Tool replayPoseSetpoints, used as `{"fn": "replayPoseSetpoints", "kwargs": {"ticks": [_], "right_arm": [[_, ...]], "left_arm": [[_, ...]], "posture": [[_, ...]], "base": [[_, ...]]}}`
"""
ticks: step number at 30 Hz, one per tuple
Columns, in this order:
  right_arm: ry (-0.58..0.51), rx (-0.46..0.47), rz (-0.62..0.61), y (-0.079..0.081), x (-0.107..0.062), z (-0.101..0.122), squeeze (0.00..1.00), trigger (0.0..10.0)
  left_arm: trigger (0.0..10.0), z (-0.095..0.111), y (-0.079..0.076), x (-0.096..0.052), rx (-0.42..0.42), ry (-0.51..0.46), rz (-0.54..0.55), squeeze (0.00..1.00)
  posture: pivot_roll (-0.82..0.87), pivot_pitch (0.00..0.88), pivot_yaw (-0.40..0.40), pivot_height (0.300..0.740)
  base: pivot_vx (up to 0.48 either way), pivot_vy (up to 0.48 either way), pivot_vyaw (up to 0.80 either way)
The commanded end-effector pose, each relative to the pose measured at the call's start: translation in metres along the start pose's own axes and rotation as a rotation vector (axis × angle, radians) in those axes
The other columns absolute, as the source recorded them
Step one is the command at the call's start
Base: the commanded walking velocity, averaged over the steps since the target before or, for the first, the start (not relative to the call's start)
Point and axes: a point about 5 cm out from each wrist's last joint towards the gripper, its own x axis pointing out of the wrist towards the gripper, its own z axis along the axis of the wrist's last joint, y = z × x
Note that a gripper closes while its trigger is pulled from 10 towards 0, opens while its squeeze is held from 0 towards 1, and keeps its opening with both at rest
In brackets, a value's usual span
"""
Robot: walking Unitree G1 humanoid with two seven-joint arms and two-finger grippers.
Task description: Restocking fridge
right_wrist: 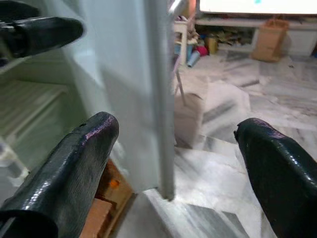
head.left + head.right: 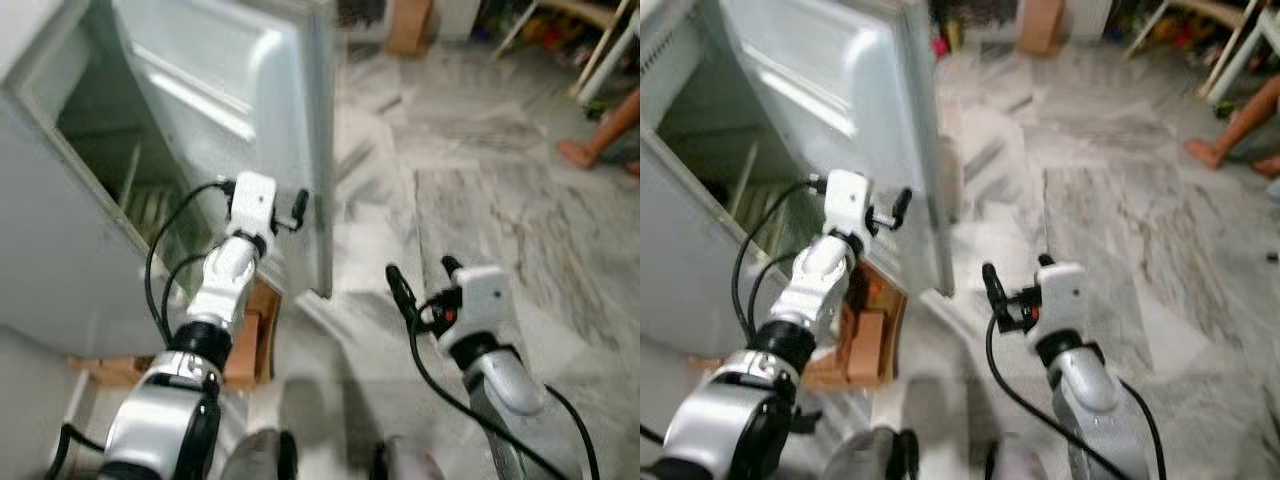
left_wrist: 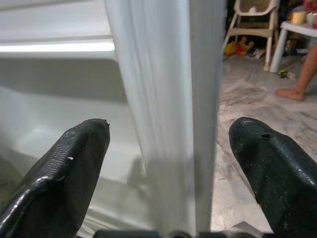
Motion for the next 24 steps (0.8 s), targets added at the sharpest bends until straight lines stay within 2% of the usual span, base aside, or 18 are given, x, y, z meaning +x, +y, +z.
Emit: {"fn": "replayPoseSetpoints", "kwargs": {"ticks": [1, 3, 4, 5, 8, 14, 17, 18, 22, 24], "right_arm": [[0.017, 0.005, -0.016, -0.003, -0.001, -0.005, 0.00, 10.0], [0.016, 0.005, -0.017, -0.003, -0.001, -0.005, 0.00, 10.0], [0.012, 0.005, -0.020, -0.002, 0.000, -0.006, 0.00, 10.0], [0.010, 0.006, -0.022, -0.002, 0.000, -0.006, 0.00, 10.0], [0.010, 0.007, -0.027, -0.002, 0.000, -0.007, 0.00, 10.0], [0.014, 0.008, -0.033, -0.002, 0.001, -0.010, 0.00, 10.0], [0.012, 0.010, -0.030, -0.001, 0.002, -0.010, 0.00, 10.0], [0.012, 0.010, -0.029, -0.001, 0.003, -0.010, 0.00, 10.0], [0.012, 0.010, -0.027, -0.001, 0.004, -0.011, 0.00, 10.0], [0.011, 0.009, -0.024, -0.002, 0.006, -0.011, 0.00, 10.0]], "left_arm": [[10.0, 0.013, -0.025, 0.009, 0.042, -0.046, -0.103, 0.00], [10.0, 0.014, -0.029, 0.009, 0.043, -0.053, -0.115, 0.00], [10.0, 0.018, -0.039, 0.011, 0.038, -0.071, -0.154, 0.00], [10.0, 0.018, -0.043, 0.011, 0.039, -0.079, -0.168, 0.00], [10.0, 0.014, -0.047, 0.006, 0.039, -0.080, -0.194, 0.00], [10.0, -0.009, -0.045, -0.011, 0.050, -0.028, -0.216, 0.00], [10.0, -0.015, -0.041, -0.018, -0.014, -0.027, -0.189, 0.00], [10.0, -0.016, -0.040, -0.019, -0.042, -0.024, -0.179, 0.00], [10.0, -0.018, -0.037, -0.024, -0.036, -0.028, -0.160, 0.00], [10.0, -0.023, -0.031, -0.031, -0.028, -0.021, -0.131, 0.00]], "posture": [[-0.03, 0.106, 0.034, 0.740], [-0.03, 0.106, 0.034, 0.740], [-0.03, 0.098, 0.037, 0.740], [-0.04, 0.097, 0.037, 0.740], [-0.03, 0.095, 0.040, 0.740], [-0.02, 0.094, 0.040, 0.740], [-0.01, 0.093, 0.038, 0.740], [-0.01, 0.093, 0.037, 0.740], [0.00, 0.094, 0.033, 0.740], [0.01, 0.095, 0.025, 0.740]], "base": [[0.307, 0.368, 0.00], [0.371, 0.304, 0.00], [0.337, 0.000, 0.00], [0.401, 0.000, 0.00], [0.465, 0.000, 0.00], [0.444, 0.000, 0.00], [0.401, -0.180, 0.00], [0.000, 0.000, 0.00], [0.000, 0.000, 0.00], [0.000, 0.000, 0.00]]}}
